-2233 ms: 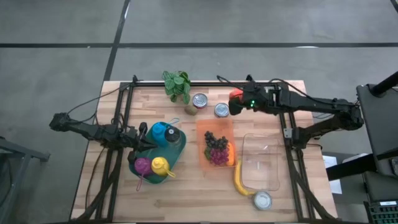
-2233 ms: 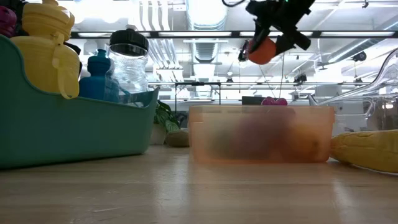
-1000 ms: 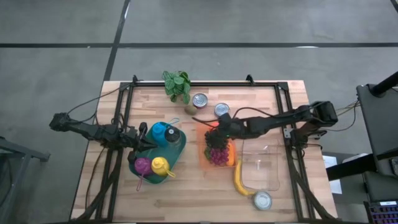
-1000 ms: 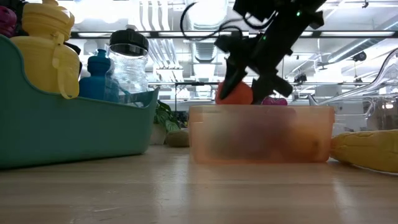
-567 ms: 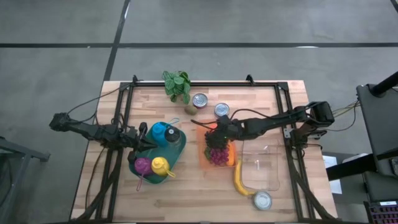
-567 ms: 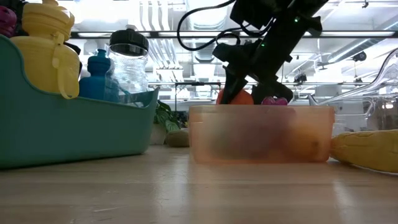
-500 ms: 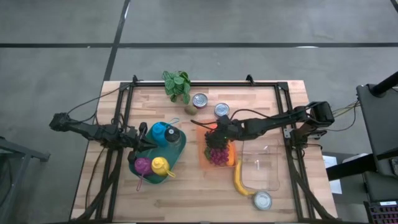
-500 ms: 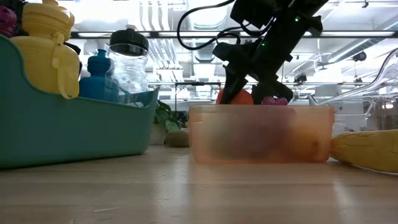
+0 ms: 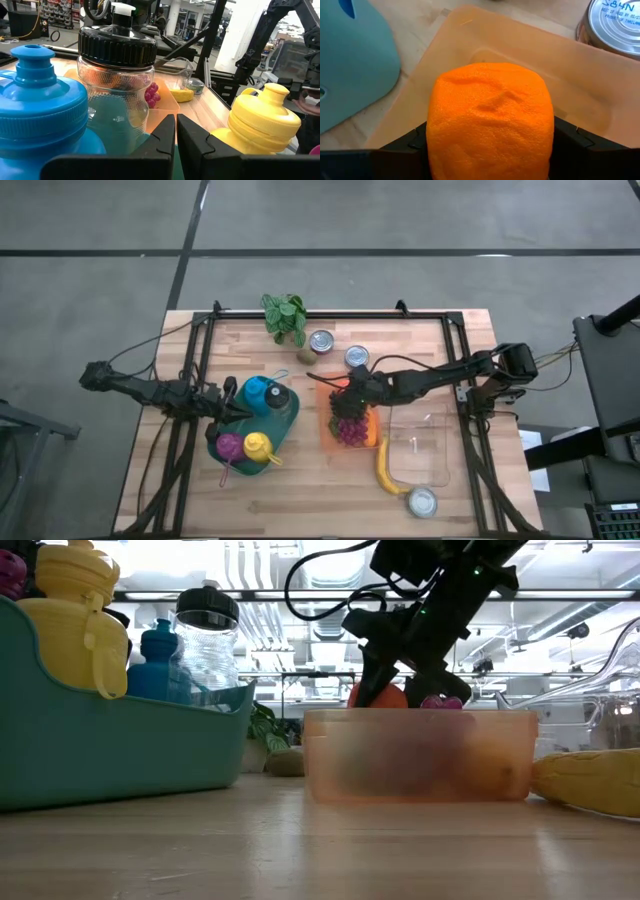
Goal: Pick & Place Food Item
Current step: Put the orange into the orange bin
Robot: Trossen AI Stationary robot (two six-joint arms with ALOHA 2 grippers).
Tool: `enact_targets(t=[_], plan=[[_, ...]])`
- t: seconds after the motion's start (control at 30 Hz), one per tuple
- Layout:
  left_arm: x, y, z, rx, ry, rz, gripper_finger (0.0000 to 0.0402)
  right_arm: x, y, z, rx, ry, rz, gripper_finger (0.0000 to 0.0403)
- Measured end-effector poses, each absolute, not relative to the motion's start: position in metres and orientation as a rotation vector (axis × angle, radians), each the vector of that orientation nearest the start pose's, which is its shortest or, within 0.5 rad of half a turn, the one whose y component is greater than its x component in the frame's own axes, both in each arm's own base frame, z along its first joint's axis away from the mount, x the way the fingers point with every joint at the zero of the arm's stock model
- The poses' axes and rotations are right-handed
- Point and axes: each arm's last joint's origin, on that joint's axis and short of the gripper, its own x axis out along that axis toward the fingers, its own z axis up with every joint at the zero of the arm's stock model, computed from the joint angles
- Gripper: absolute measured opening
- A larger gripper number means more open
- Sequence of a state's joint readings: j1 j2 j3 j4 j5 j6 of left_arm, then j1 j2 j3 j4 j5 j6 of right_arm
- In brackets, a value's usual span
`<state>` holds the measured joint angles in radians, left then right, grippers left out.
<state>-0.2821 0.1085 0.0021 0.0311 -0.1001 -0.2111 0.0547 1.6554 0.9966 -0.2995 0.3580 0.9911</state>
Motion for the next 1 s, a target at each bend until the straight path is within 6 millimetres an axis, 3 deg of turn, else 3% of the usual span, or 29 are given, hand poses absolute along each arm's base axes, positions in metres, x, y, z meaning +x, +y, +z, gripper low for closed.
enact_targets(t=[0.2,0.57,1.0], plan=[[0.1005,-0.0261,0.1584,-0.196,0.093,-0.173,0.0022,0.3275,0.0078,0.1865,0.689,0.717,-0.698,0.0257],[0.1005,-0.0261,0.1583,-0.196,0.094,-0.173,0.0022,0.3274,0.0076,0.1864,0.689,0.717,-0.699,0.0346],[0.1005,-0.0262,0.1584,-0.196,0.093,-0.174,0.0022,0.3266,0.0073,0.1950,0.697,0.671,-0.687,0.0351]])
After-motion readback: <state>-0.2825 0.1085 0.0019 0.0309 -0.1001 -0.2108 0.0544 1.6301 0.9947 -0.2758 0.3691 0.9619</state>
